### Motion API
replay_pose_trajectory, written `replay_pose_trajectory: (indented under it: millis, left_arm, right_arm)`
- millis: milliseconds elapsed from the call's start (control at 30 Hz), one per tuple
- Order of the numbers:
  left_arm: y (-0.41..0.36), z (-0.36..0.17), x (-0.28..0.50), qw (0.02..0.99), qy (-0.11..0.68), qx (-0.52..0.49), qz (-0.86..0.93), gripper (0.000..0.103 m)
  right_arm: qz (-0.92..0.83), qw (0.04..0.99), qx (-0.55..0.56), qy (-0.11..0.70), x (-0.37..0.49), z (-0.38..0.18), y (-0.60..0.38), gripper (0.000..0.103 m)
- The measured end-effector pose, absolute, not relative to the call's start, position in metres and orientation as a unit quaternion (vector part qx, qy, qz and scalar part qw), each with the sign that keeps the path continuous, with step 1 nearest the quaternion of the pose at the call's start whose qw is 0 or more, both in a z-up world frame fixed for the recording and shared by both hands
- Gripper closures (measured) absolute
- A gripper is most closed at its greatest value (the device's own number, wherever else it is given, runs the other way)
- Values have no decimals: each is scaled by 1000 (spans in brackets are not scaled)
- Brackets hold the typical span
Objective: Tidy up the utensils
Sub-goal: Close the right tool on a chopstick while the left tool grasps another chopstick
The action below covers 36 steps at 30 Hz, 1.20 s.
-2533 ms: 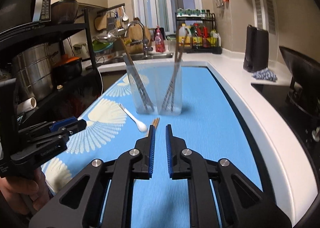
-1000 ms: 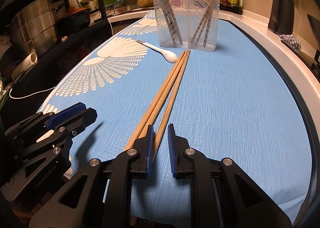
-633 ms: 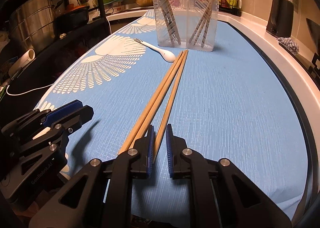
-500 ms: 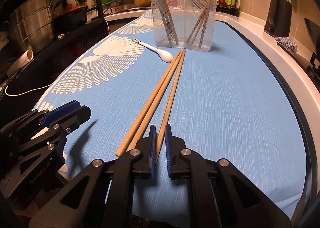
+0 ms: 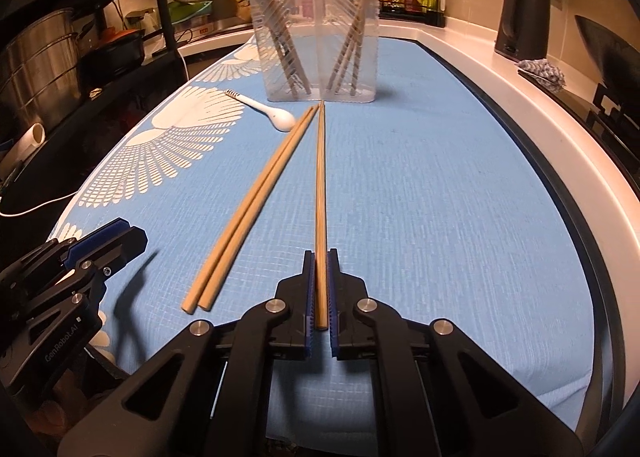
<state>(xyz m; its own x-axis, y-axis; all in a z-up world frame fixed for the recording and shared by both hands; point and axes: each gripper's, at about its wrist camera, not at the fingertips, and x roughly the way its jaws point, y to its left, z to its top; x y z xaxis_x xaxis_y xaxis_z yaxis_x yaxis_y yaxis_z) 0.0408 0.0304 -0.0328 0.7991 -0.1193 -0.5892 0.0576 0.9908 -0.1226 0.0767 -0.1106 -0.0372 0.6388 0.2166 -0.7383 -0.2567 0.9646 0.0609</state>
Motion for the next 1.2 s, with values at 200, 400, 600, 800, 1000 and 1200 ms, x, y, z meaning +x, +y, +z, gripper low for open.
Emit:
replay_pose_trajectory:
  millis: [200, 400, 600, 800, 1000, 1200]
  left_arm:
    - [8, -28, 44, 947, 309, -42, -76, 82]
    - [-13, -31, 50, 942, 321, -31, -93, 82]
    - [-18, -38, 51, 937, 339, -16, -79, 82]
    - [-20, -39, 52, 937, 341, -8, -71, 85]
    - [-20, -40, 51, 938, 339, -5, -70, 95]
    - [-6, -40, 49, 940, 336, -14, -54, 97]
  right_arm:
    - [113, 908, -16, 404, 75, -39, -128, 95]
    - [114, 910, -4, 400, 70, -41, -143, 93]
    - [123, 913, -1, 389, 65, -43, -147, 93]
    - [124, 914, -2, 385, 64, -44, -146, 93]
    - [117, 915, -9, 385, 64, -42, -143, 96]
    - [75, 919, -1, 387, 67, -41, -154, 97]
